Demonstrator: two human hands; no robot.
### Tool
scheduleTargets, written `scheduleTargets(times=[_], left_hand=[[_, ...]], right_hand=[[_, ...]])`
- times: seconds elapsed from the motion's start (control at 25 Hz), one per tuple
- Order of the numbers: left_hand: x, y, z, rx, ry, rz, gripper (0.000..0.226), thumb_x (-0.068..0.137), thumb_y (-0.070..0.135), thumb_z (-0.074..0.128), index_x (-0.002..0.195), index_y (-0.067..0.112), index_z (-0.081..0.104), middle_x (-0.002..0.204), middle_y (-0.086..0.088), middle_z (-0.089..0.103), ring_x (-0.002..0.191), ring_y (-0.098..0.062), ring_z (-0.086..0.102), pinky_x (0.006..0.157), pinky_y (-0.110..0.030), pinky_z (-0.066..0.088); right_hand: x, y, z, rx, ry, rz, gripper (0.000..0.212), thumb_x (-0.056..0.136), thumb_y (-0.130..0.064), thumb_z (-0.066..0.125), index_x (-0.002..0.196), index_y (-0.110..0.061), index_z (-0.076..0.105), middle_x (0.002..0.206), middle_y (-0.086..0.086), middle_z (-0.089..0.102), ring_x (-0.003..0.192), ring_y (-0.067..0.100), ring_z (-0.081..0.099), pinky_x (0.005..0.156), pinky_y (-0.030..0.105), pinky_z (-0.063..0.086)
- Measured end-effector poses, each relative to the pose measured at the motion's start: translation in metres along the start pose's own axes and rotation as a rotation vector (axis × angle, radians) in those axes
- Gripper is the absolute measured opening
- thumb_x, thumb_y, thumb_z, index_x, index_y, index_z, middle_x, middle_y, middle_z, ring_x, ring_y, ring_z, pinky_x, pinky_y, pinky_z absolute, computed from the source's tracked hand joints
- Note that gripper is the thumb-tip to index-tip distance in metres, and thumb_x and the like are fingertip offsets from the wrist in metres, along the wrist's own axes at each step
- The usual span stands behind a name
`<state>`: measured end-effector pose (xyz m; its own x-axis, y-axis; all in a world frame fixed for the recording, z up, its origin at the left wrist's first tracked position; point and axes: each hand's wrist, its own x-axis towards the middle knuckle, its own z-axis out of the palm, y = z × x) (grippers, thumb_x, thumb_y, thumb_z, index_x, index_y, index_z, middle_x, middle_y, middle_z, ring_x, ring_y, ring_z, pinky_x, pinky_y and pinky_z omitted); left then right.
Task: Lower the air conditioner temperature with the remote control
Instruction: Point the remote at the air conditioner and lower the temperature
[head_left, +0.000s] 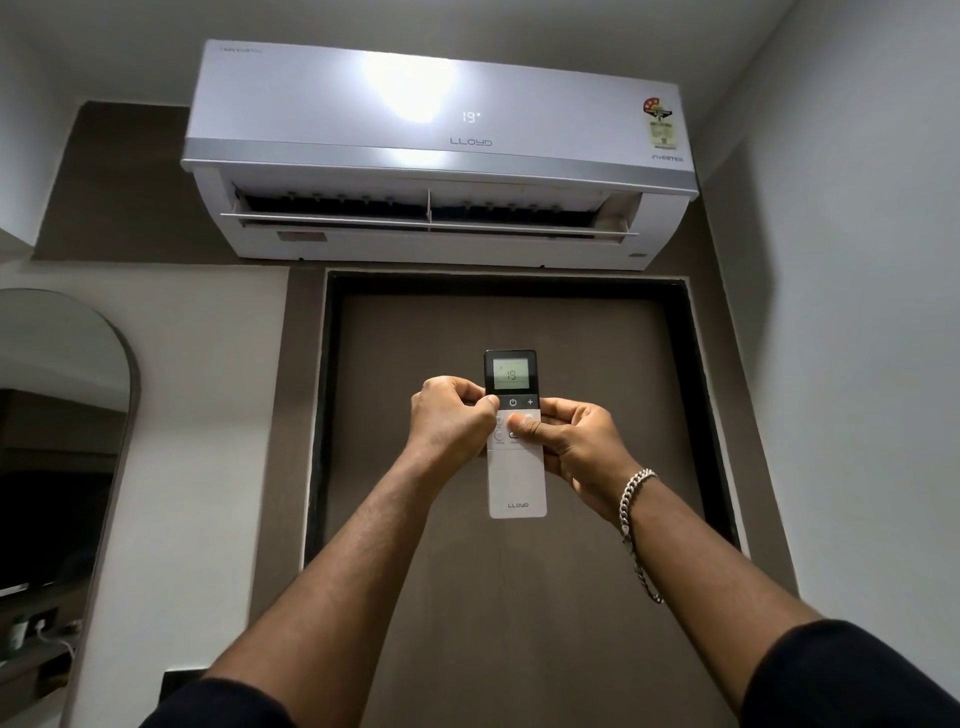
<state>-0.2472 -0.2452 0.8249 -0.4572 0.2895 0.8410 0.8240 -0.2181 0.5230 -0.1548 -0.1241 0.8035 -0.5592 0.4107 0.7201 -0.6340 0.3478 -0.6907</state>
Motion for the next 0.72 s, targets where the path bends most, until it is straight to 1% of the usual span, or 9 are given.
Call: scheduleTargets(times=[0.08, 0.24, 0.36, 0.52, 0.64, 0.72], left_hand=[[0.001, -0.002, 0.001, 0.009, -0.011, 0.004, 0.012, 0.087, 0.023, 0.063, 0.083, 0.013, 0.058, 0.092, -0.012, 0.069, 0.09, -0.027, 0.071, 0.064, -0.033, 0.061], [0.003, -0.008, 0.002, -0.011, -0.049, -0.015, 0.013, 0.087, 0.025, 0.063, 0.085, 0.013, 0.06, 0.097, -0.014, 0.071, 0.088, -0.026, 0.072, 0.063, -0.033, 0.062], [0.005, -0.012, 0.004, -0.001, -0.053, -0.029, 0.016, 0.087, 0.025, 0.063, 0.089, 0.009, 0.061, 0.098, -0.015, 0.072, 0.089, -0.026, 0.072, 0.064, -0.034, 0.062], [0.006, -0.018, 0.007, 0.008, -0.045, -0.032, 0.016, 0.087, 0.026, 0.063, 0.09, 0.01, 0.061, 0.098, -0.013, 0.071, 0.088, -0.025, 0.072, 0.063, -0.032, 0.062], [0.006, -0.021, 0.011, 0.001, -0.026, -0.033, 0.013, 0.087, 0.024, 0.063, 0.085, 0.011, 0.061, 0.096, -0.013, 0.071, 0.087, -0.027, 0.072, 0.062, -0.033, 0.062], [0.006, -0.022, 0.012, 0.001, -0.003, -0.026, 0.012, 0.086, 0.023, 0.062, 0.083, 0.012, 0.061, 0.094, -0.012, 0.07, 0.088, -0.026, 0.071, 0.06, -0.031, 0.06]], right_hand=[[0.001, 0.003, -0.001, -0.003, -0.001, -0.002, 0.035, 0.078, -0.01, 0.073, 0.111, -0.005, 0.063, 0.1, 0.012, 0.074, 0.085, 0.022, 0.074, 0.069, 0.031, 0.062], [0.004, 0.009, -0.005, -0.006, -0.01, 0.0, 0.026, 0.078, -0.01, 0.073, 0.103, -0.013, 0.066, 0.095, 0.007, 0.076, 0.081, 0.018, 0.075, 0.066, 0.03, 0.061], [0.005, 0.012, -0.005, -0.009, -0.006, 0.005, 0.032, 0.078, -0.01, 0.073, 0.109, -0.008, 0.065, 0.097, 0.008, 0.075, 0.082, 0.019, 0.075, 0.068, 0.03, 0.061], [0.008, 0.018, -0.007, -0.004, -0.005, 0.006, 0.03, 0.078, -0.009, 0.074, 0.106, -0.01, 0.066, 0.099, 0.01, 0.075, 0.084, 0.02, 0.075, 0.069, 0.031, 0.061], [0.01, 0.022, -0.007, -0.002, -0.004, 0.014, 0.038, 0.077, -0.008, 0.074, 0.113, -0.004, 0.065, 0.104, 0.014, 0.075, 0.089, 0.024, 0.074, 0.074, 0.034, 0.061], [0.01, 0.023, -0.007, -0.01, -0.002, 0.015, 0.037, 0.077, -0.009, 0.074, 0.112, -0.004, 0.064, 0.104, 0.013, 0.074, 0.087, 0.023, 0.074, 0.071, 0.033, 0.061]])
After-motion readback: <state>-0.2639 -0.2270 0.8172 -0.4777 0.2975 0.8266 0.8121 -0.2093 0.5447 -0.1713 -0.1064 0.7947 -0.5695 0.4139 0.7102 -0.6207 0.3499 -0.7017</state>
